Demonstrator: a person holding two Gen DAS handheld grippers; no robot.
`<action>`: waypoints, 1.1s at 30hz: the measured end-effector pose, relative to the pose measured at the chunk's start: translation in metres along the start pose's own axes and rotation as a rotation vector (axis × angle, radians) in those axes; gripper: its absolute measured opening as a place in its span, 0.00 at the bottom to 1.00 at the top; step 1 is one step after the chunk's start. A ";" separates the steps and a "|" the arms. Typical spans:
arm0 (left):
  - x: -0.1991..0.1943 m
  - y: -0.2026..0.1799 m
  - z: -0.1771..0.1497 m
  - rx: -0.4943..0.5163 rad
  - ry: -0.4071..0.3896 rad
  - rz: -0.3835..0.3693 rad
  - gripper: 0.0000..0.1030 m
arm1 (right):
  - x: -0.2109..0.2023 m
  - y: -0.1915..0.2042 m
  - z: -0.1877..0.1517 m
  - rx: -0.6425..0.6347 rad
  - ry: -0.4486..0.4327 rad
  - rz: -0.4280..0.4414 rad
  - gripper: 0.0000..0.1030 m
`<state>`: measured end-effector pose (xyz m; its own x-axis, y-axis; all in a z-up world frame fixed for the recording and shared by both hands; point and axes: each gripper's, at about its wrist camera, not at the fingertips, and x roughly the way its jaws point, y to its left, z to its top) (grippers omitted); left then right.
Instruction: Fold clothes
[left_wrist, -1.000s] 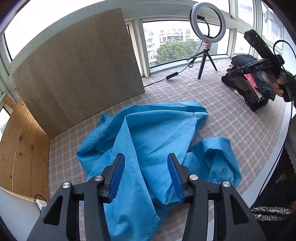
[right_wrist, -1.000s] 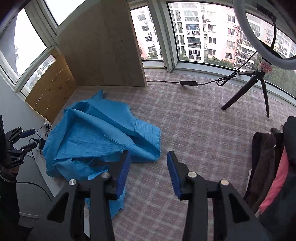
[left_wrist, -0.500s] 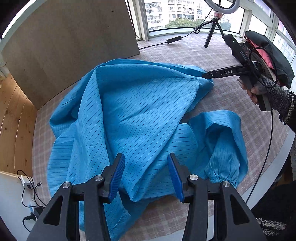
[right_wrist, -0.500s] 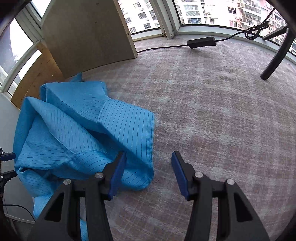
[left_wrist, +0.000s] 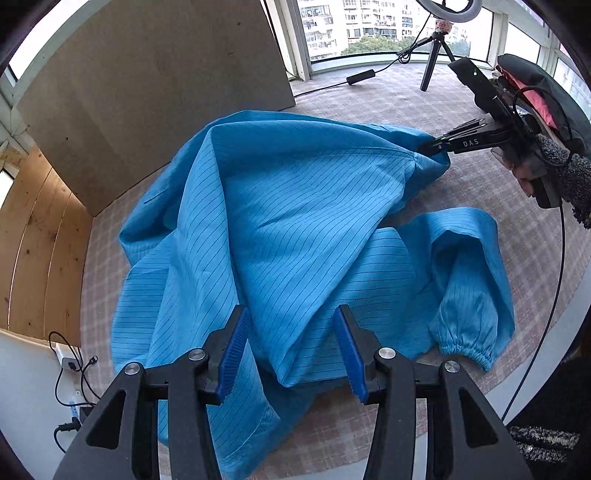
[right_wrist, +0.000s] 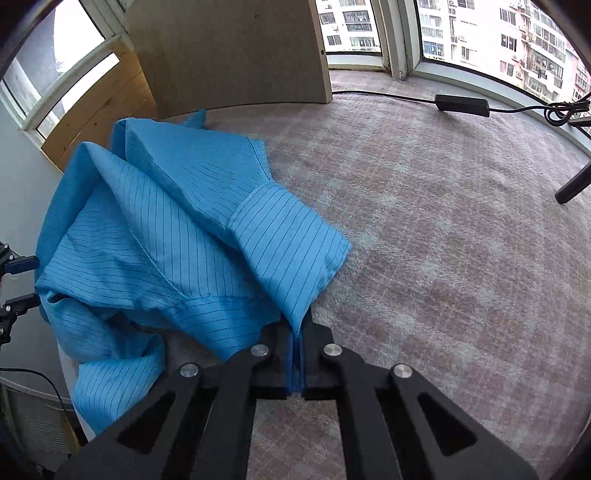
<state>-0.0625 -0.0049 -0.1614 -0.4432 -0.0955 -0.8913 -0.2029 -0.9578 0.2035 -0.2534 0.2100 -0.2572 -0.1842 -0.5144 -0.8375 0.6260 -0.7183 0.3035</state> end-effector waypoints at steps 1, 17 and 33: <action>-0.001 -0.001 0.000 0.002 -0.018 0.002 0.45 | -0.013 -0.001 0.004 0.014 -0.004 0.021 0.01; -0.064 -0.011 -0.001 -0.034 -0.092 -0.079 0.03 | -0.180 0.054 0.084 -0.342 -0.150 -0.237 0.01; -0.101 0.145 0.165 0.179 -0.038 0.270 0.02 | -0.193 0.068 0.038 -0.320 -0.191 -0.224 0.01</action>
<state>-0.1915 -0.0892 0.0252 -0.5337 -0.3264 -0.7801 -0.2220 -0.8361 0.5017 -0.2040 0.2421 -0.0576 -0.4602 -0.4617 -0.7583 0.7527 -0.6559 -0.0574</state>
